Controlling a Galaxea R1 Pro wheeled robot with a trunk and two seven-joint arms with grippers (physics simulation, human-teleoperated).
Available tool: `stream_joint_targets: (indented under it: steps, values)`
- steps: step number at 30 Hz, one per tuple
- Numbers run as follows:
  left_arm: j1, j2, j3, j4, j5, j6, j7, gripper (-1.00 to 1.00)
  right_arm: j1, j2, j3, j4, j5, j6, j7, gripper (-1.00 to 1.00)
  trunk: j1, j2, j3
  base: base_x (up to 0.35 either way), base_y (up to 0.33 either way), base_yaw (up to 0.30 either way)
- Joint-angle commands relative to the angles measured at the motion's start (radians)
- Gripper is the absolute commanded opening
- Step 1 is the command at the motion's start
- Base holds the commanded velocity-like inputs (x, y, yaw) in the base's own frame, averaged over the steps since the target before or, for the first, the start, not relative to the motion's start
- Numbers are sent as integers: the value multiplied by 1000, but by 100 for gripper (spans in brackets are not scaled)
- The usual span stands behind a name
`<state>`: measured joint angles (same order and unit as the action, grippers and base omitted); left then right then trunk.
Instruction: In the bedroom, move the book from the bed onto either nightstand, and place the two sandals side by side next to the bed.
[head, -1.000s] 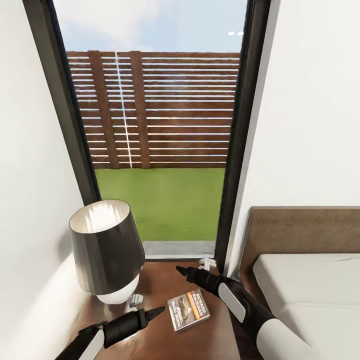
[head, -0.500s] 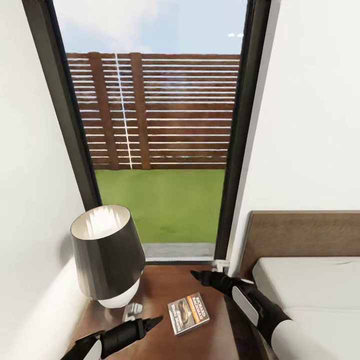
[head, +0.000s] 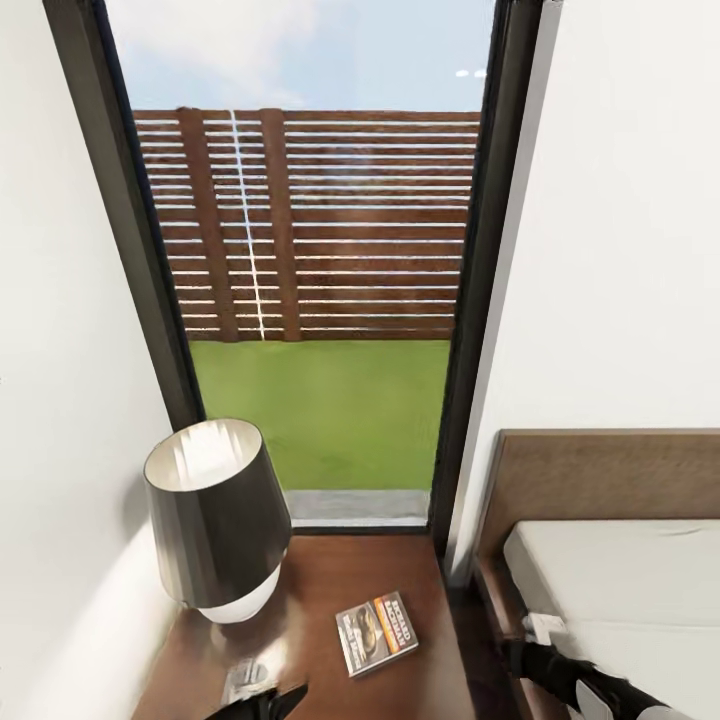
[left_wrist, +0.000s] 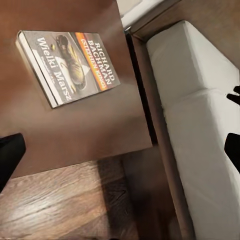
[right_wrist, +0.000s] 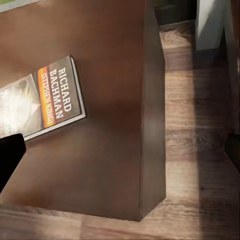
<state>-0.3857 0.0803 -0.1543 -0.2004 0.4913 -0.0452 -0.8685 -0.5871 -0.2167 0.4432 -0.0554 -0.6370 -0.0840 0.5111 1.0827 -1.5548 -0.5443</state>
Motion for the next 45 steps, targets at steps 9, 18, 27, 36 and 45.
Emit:
stream_joint_targets:
  steps: [9,18,27,36,45]
  values:
    - [-1,0,-9,150,7,-127,1,100,19,0,8,134,-7,-237,53,100,-35,63,27,0,0,0]
    - [30,-6,-20,179,6,-181,166,100,119,3,9,138,-4,-256,55,100,-69,126,56,0,0,0]
    - [123,-36,-28,181,-109,-204,369,100,307,9,9,138,-2,-256,54,100,-104,189,84,0,0,0]
    - [264,-64,-29,182,-185,-231,589,100,424,16,9,139,-1,-249,52,100,-138,252,112,0,0,0]
    - [324,-59,-28,183,-209,-228,717,100,430,16,9,138,-3,-238,46,100,-169,308,137,0,0,0]
